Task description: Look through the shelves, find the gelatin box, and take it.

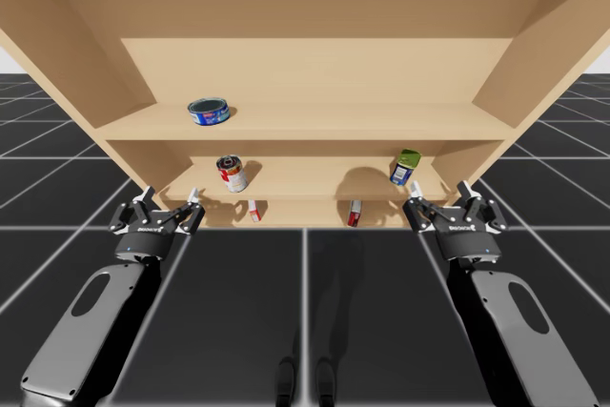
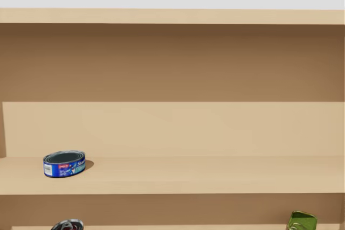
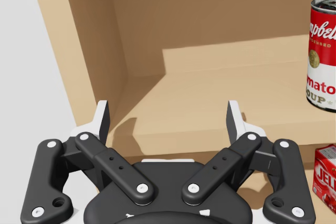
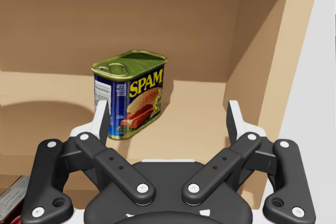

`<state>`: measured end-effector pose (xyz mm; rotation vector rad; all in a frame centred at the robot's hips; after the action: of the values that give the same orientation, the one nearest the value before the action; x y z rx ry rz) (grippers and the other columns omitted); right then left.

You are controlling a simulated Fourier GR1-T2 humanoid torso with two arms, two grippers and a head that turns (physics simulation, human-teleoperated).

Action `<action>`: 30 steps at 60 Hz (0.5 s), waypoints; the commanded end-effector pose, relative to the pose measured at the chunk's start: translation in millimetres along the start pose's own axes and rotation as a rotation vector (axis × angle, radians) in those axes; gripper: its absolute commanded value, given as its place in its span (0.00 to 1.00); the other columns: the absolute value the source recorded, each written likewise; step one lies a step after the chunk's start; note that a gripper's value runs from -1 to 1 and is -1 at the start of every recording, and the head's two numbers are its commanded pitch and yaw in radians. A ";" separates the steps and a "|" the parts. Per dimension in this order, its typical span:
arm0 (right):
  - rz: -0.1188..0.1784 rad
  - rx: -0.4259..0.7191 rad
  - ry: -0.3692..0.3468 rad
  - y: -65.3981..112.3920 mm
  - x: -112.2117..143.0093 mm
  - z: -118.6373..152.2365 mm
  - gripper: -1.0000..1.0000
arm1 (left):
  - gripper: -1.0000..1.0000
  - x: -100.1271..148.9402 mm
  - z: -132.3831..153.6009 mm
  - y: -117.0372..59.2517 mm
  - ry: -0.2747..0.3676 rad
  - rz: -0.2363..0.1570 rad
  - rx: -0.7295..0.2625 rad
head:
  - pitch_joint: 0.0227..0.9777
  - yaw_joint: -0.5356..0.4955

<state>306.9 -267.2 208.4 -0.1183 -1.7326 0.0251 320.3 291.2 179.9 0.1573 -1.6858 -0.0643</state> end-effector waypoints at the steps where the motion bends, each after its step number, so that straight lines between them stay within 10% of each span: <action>1: -0.027 -0.004 -0.013 0.9 1.0 2.4 0.00 | 0.00 -0.3 -0.2 0.3 0.000 0.001 0.001 | 0.10 0.51; 30: 0.011 0.015 0.023 0.7 2.3 -0.1 0.00 | 0.00 -1.2 -0.7 1.0 0.002 -0.004 -0.001 | 0.46 0.56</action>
<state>306.1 -266.9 211.3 -0.1109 -1.7153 0.0399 320.4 291.8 179.8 0.1573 -1.6867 -0.0649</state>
